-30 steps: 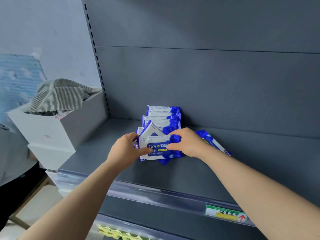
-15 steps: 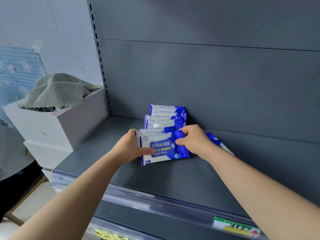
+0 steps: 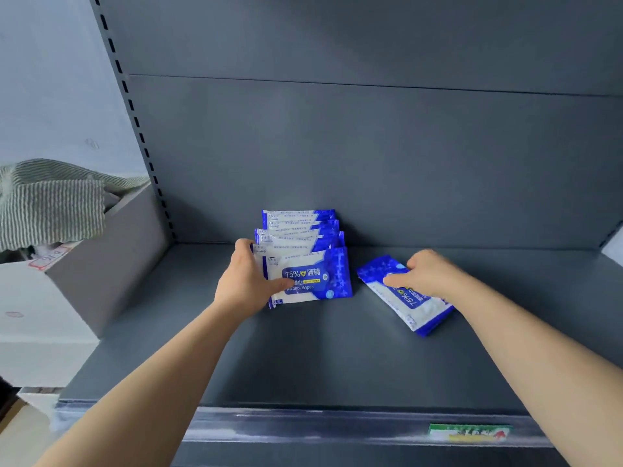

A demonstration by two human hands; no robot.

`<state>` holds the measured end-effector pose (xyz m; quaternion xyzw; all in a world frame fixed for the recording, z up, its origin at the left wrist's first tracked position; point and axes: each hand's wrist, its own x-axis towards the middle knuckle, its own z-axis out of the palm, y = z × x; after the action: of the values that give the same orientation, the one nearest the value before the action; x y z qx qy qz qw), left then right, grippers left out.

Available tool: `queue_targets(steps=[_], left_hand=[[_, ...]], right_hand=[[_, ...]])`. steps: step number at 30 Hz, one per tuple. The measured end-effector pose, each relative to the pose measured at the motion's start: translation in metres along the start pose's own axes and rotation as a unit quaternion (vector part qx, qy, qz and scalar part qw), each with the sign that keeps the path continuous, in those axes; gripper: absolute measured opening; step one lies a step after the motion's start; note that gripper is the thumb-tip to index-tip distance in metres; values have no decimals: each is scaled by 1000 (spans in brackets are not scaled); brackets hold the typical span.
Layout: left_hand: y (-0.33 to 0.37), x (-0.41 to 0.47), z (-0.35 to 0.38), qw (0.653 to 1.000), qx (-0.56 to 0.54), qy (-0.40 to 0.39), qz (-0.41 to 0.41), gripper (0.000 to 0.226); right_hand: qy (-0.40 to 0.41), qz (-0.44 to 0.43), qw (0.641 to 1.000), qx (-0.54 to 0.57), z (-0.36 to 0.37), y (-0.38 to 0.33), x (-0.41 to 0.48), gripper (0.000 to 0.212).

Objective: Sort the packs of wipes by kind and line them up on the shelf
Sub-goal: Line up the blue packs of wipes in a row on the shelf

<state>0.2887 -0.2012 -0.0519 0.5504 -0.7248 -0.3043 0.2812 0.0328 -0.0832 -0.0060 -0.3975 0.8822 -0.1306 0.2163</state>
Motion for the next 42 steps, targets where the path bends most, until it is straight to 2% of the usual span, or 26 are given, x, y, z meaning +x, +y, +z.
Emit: queue_targets(steps=[3, 7, 8, 10, 13, 15, 18, 21, 23, 26, 28, 30, 33, 36, 42], left_hand=[[-2, 0, 1, 1000, -5, 0, 11, 81], [-2, -8, 1, 989, 62, 92, 93, 96], [-1, -10, 0, 984, 77, 113, 113, 97], [4, -13, -2, 984, 84, 108, 111, 82], [12, -14, -1, 994, 63, 38, 75, 46], [12, -15, -1, 998, 9, -3, 68, 32], [12, -21, -5, 987, -132, -76, 45, 21], [12, -27, -8, 974, -181, -132, 31, 26], [9, -26, -5, 980, -157, -116, 36, 22], [4, -19, -5, 990, -115, -71, 51, 10], [0, -15, -5, 990, -110, -70, 56, 7], [2, -17, -7, 987, -112, -100, 58, 19], [6, -21, -5, 983, -69, -156, 62, 55], [6, -21, -3, 982, -29, -172, 72, 58], [7, -16, -5, 986, -23, -130, 104, 35]], right_hand=[[-5, -12, 992, 122, 2, 7, 0, 50], [16, -33, 965, 261, -2, 9, -13, 19], [22, -45, 952, 302, -6, 9, -16, 19], [25, -70, 923, 377, -12, 7, -22, 22], [-3, -80, 879, 470, -9, -4, -29, 23], [-26, -66, 857, 511, 0, -14, -29, 27], [-39, -46, 833, 550, 18, -30, -29, 36], [-40, -40, 810, 583, 38, -45, -30, 52], [-46, -47, 811, 581, 47, -52, -31, 55], [-81, -57, 807, 583, 45, -53, -30, 36], [-97, -60, 806, 581, 39, -49, -29, 26], [-78, -66, 828, 551, 38, -46, -28, 24], [-41, -63, 845, 529, 45, -45, -29, 11], [-23, -58, 837, 544, 51, -46, -29, 8], [-82, -75, 780, 616, 37, -42, -33, 10]])
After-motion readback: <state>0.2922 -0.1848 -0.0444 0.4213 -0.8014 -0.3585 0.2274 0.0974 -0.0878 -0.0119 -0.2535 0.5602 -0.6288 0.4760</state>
